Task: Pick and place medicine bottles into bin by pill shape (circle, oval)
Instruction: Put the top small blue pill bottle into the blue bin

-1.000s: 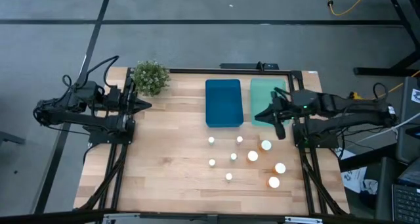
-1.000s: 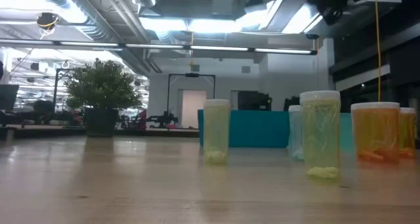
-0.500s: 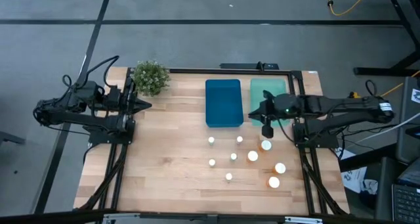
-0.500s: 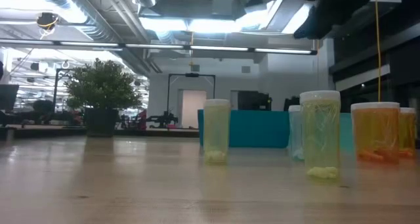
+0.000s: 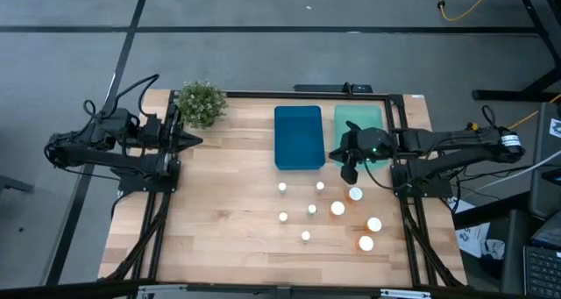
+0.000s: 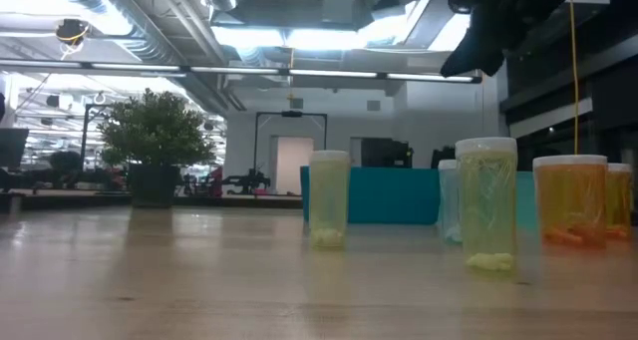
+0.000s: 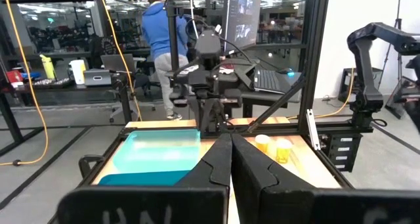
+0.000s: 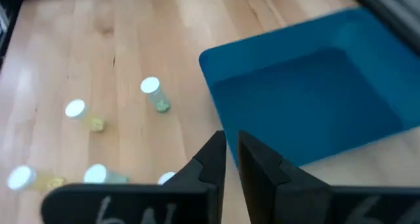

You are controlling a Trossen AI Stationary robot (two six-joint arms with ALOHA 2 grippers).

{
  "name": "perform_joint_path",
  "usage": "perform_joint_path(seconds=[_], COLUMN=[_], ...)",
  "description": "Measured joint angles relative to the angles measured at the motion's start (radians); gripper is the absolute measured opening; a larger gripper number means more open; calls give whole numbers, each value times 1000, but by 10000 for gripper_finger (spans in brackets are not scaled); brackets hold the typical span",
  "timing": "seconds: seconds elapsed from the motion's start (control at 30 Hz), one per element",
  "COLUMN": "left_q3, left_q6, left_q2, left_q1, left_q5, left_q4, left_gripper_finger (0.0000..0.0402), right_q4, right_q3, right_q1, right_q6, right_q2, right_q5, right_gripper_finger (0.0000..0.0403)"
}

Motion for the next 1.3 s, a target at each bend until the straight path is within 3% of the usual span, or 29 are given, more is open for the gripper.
perform_joint_path(seconds=[0.13,0.4,0.9,1.1,1.3], left_q3=[0,0,0,0,1], left_q6=[0,0,42,88,16], left_q2=[0,0,0,1,132], left_q1=[0,0,0,0,0], left_q5=[0,0,0,-124,-128], left_q4=[0,0,80,210,243], left_gripper_finger=[0,0,0,0,0], right_q4=[0,3,25,25,17], right_q3=[0,0,0,0,0], right_q1=[11,61,130,130,130], right_q6=[121,184,95,48,45], right_q2=[28,30,23,23,23], right_q5=[1,-1,0,1,1], right_gripper_finger=[42,42,42,42,42])
